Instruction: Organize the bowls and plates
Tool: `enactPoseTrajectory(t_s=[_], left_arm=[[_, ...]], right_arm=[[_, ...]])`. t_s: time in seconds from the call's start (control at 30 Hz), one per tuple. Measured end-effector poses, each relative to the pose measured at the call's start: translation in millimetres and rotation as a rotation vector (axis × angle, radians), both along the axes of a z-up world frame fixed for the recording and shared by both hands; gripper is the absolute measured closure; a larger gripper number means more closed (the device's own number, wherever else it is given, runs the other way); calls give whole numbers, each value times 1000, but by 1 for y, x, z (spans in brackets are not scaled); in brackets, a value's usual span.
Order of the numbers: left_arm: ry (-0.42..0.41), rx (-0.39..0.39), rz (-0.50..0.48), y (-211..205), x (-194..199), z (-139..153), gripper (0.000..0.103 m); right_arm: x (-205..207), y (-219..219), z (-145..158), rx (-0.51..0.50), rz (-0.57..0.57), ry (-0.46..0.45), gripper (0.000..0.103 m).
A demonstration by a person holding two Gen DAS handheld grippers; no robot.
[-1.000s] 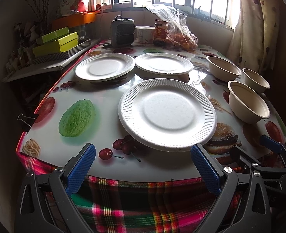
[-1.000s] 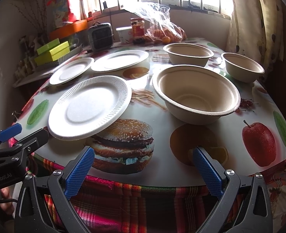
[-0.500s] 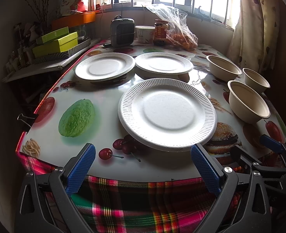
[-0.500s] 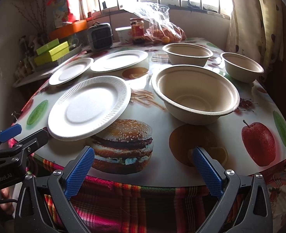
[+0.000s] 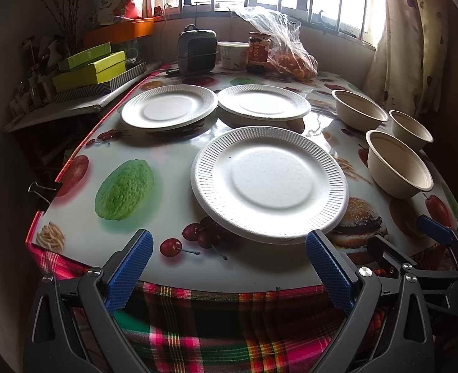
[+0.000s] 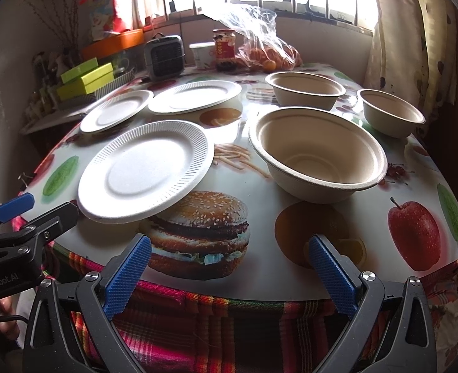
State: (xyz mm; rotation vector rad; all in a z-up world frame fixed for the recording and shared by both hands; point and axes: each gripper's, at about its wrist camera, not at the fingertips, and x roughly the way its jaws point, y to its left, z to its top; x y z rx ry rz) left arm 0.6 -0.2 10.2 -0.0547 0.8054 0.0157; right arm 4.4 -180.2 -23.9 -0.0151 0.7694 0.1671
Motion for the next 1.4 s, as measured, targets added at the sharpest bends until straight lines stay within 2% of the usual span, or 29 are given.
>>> enactPoseTrajectory(t_s=[0.3, 0.53, 0.9, 1.13, 1.27, 1.37, 1.4], left_arm=[[-15, 4, 18, 10, 7, 5, 4], [-19, -44, 35, 29, 19, 12, 4], [-35, -53, 114, 79, 49, 31, 4], [-30, -107, 154, 109, 69, 42, 4], [-47, -106, 168, 122, 81, 53, 4], [-43, -125, 162, 133, 92, 59, 6], [-35, -136, 166, 137, 97, 59, 9]], right_arm=[[7, 2, 7, -18, -3, -14, 0], [22, 8, 24, -16, 37, -51, 0], [67, 38, 61, -13, 147, -79, 0], [102, 58, 83, 7, 212, -75, 1], [120, 72, 96, -9, 257, -84, 3], [136, 83, 103, 0, 291, -75, 5], [143, 87, 105, 4, 301, -67, 5]])
